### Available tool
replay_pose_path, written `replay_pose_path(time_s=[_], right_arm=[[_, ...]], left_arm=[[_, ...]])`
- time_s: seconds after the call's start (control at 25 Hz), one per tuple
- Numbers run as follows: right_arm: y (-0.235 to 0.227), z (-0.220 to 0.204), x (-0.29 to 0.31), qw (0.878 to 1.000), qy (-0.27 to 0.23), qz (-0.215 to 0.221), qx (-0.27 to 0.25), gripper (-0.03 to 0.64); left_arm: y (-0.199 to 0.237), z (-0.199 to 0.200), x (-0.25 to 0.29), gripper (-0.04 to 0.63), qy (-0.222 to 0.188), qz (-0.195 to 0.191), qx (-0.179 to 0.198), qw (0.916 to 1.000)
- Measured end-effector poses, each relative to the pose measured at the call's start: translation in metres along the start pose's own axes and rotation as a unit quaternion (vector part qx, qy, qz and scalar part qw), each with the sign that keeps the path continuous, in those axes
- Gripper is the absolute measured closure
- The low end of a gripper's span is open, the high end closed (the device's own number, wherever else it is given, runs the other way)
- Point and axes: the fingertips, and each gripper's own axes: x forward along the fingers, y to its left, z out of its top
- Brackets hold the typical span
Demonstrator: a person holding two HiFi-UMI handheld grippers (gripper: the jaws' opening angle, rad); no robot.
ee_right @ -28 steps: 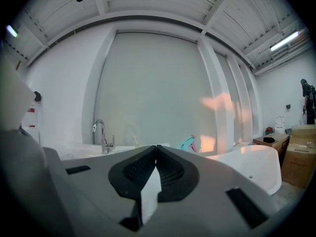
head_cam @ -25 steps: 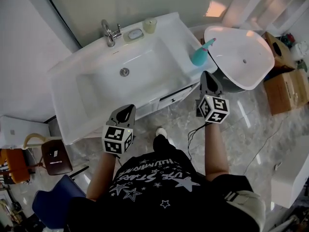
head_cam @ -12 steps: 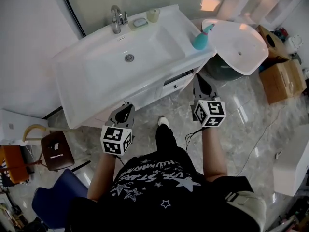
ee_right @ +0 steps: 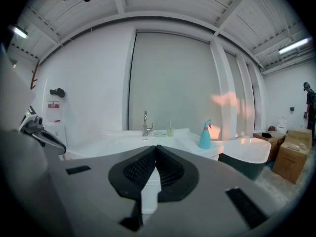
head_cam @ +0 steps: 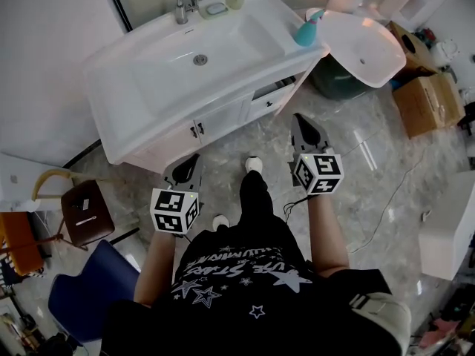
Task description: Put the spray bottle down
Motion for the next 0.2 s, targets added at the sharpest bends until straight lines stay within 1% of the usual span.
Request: replay_pose_path(time_s=[0.2], right_arm=[[0.024,-0.023,-0.029,1.000,0.011,0.003,0.013,0.605]], left_arm=[[-0.007,-0.024,-0.027,0.580,0.001,-0.003,-0.003,1.0000]])
